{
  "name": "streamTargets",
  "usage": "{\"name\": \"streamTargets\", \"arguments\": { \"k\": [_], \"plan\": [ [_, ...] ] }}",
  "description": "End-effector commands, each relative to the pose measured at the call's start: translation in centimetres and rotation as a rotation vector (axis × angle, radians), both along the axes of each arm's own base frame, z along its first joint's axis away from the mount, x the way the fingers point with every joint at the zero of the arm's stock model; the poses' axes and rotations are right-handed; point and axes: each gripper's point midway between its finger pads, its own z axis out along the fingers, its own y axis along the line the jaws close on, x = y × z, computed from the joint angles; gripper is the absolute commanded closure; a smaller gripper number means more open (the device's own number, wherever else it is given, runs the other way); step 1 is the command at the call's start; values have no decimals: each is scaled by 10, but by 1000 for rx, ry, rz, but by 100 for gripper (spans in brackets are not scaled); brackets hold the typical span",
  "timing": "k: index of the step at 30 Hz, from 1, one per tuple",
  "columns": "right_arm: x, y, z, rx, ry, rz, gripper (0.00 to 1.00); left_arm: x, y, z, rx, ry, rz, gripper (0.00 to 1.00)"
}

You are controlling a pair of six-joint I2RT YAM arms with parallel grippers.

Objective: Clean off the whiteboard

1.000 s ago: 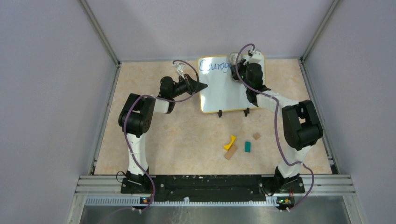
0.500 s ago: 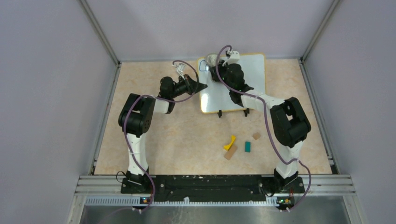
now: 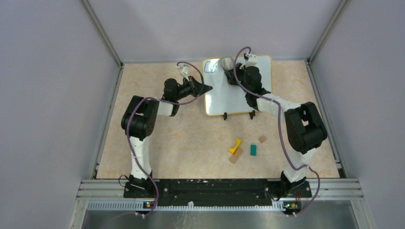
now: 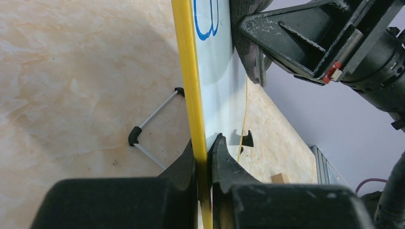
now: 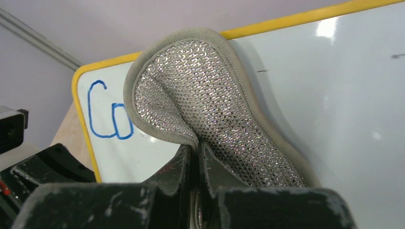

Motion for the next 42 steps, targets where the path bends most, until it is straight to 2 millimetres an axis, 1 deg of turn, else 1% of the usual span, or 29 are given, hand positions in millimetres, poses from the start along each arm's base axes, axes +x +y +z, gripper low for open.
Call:
{"name": "streamTargets", "arguments": {
  "k": [1, 5, 7, 8, 10, 13, 18, 19, 20, 24, 30, 34, 36, 39, 42],
  "plan": [
    [8, -75, -33, -84, 98, -191, 100, 27, 28, -38, 235, -184, 150, 100],
    [8, -102, -36, -69, 114, -238, 100, 27, 28, -38, 236, -183, 151, 100],
    [9, -108, -36, -59, 121, -248, 100, 27, 28, -37, 235, -184, 152, 100],
    [10, -107, -35, -57, 121, -241, 100, 27, 28, -37, 235, -184, 153, 100],
    [11, -98, -32, -41, 118, -202, 100, 27, 28, -38, 235, -182, 152, 100],
    [10, -75, -28, -17, 103, -157, 100, 26, 28, -38, 234, -182, 152, 100],
    [11, -16, -18, -53, 80, -53, 100, 27, 29, -36, 236, -186, 160, 100],
    [11, -5, -20, -59, 81, -37, 100, 26, 29, -37, 237, -186, 160, 100],
    [8, 10, -21, -62, 80, -10, 100, 26, 29, -37, 238, -185, 161, 100],
    [4, 49, -21, -75, 77, 59, 100, 26, 29, -37, 239, -188, 163, 100],
    [-6, 93, -21, -85, 68, 140, 100, 26, 29, -36, 239, -188, 163, 100],
    [-12, 112, -20, -90, 58, 184, 100, 26, 29, -37, 240, -186, 164, 100],
    [-13, 114, -22, -97, 58, 196, 100, 26, 30, -37, 242, -186, 164, 100],
    [-15, 106, -25, -133, 54, 175, 100, 26, 30, -38, 244, -186, 164, 100],
    [-19, 91, -23, -154, 29, 158, 100, 27, 29, -38, 244, -186, 163, 100]
  ]
}}
